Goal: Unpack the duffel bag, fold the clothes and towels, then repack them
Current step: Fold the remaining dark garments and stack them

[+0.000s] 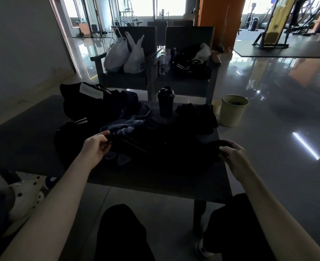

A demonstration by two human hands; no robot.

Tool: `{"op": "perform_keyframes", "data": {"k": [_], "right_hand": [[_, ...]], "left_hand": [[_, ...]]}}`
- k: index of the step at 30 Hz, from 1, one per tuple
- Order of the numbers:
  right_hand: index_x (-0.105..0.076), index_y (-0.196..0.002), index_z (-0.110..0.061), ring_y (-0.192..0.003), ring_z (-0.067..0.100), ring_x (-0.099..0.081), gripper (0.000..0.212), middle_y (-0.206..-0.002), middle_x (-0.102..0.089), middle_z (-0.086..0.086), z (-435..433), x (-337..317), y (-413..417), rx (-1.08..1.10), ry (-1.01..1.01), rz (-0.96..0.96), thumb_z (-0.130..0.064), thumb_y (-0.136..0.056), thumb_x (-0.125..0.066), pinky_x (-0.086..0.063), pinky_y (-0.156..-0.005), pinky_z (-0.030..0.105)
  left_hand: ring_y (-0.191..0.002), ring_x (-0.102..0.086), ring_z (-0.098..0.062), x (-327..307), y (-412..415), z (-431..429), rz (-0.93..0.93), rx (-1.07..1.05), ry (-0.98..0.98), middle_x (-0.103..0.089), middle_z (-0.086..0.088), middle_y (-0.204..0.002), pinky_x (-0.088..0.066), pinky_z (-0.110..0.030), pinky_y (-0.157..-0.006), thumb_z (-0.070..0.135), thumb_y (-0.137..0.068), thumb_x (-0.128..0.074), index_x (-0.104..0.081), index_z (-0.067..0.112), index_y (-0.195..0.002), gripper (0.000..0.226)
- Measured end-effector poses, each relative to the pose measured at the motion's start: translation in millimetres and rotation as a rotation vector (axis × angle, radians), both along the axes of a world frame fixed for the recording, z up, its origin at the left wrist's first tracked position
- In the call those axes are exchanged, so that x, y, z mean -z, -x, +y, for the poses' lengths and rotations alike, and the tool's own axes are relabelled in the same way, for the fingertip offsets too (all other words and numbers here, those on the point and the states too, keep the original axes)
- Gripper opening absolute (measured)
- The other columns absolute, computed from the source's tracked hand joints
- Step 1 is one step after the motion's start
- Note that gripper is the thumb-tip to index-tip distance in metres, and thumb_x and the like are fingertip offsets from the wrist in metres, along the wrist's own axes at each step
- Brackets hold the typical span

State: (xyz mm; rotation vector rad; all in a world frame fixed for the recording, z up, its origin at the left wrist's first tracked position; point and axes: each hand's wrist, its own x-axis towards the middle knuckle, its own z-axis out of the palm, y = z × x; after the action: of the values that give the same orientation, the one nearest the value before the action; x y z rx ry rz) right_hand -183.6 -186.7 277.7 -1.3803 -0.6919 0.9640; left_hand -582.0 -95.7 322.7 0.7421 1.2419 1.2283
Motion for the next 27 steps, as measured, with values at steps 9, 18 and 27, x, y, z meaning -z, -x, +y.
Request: {"op": "perform_keyframes", "data": {"k": [9,18,27], "right_hand": [[-0.063,-0.103,-0.011,-0.082,0.021,-0.062,0.023,-0.092,-0.065,0.008,55.0,11.5,-14.2,0.105,0.043,-0.470,0.000,-0.083,-0.058,-0.053,-0.072,0.034],[-0.067,-0.075,-0.012,-0.065,0.019,-0.057,0.021,-0.068,-0.061,0.005,146.4,24.6,-35.8,0.240,0.150,-0.286,-0.029,-0.085,-0.061,-0.043,-0.063,0.034],[-0.066,-0.092,0.003,-0.080,0.022,-0.054,0.027,-0.081,-0.058,0.011,190.3,41.7,-48.4,0.318,0.228,-0.441,-0.021,-0.095,-0.053,-0.035,-0.069,0.029]], "left_hand": [[-0.098,-0.062,-0.022,8.2,-6.3,58.7,0.606,-0.032,-0.156,-0.063,-0.009,-0.108,-0.050,-0.030,-0.090,-0.003,-0.085,-0.064,-0.061,0.014,-0.122,0.041],[-0.080,-0.062,-0.025,1.5,-30.1,152.8,0.851,-0.148,-0.055,-0.062,-0.003,-0.078,-0.050,-0.030,-0.073,0.020,-0.085,-0.063,-0.065,0.014,-0.081,0.008],[-0.073,-0.056,-0.025,14.4,-54.1,214.2,1.029,-0.144,0.058,-0.063,-0.011,-0.089,-0.044,-0.029,-0.067,0.018,-0.086,-0.060,-0.066,0.007,-0.090,0.013]]}}
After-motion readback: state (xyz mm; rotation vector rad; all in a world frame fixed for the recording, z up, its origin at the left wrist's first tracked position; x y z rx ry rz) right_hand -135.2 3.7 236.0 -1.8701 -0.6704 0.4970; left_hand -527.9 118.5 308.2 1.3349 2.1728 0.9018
